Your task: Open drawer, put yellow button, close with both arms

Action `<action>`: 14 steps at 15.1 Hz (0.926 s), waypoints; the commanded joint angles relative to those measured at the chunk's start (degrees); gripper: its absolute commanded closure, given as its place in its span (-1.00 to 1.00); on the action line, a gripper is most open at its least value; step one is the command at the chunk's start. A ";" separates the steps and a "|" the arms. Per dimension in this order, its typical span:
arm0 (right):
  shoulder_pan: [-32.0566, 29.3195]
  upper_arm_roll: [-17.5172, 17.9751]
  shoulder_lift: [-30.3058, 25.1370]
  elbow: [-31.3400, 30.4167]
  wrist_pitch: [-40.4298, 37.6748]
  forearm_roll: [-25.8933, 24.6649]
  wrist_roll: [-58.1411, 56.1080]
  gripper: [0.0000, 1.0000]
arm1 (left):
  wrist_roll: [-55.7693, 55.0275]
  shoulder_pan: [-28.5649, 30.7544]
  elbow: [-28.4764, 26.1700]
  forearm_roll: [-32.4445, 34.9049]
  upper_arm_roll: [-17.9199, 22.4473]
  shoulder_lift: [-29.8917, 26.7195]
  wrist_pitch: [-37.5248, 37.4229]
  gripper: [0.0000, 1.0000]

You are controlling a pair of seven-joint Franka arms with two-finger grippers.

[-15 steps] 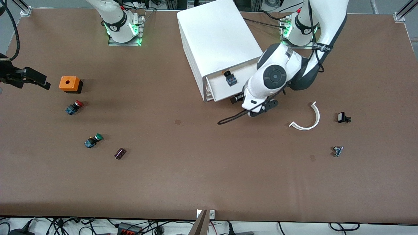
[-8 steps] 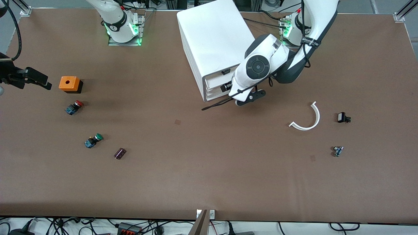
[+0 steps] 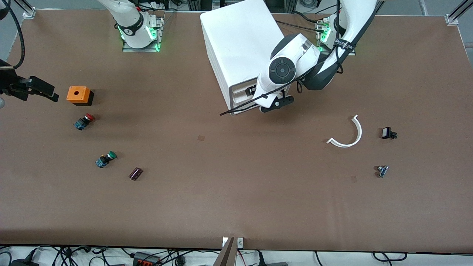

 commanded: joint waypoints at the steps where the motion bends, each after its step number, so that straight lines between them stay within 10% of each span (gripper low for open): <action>1: -0.22 0.29 -0.68 -0.96 0.59 -0.64 -0.20 -1.00 | 0.31 1.43 0.06 -1.37 -0.36 -0.99 -0.94 -1.00; 14: -0.31 0.03 -0.77 -0.87 0.59 -0.73 -0.55 -1.00 | 41.49 23.13 17.98 10.67 0.17 -1.52 -24.04 -1.00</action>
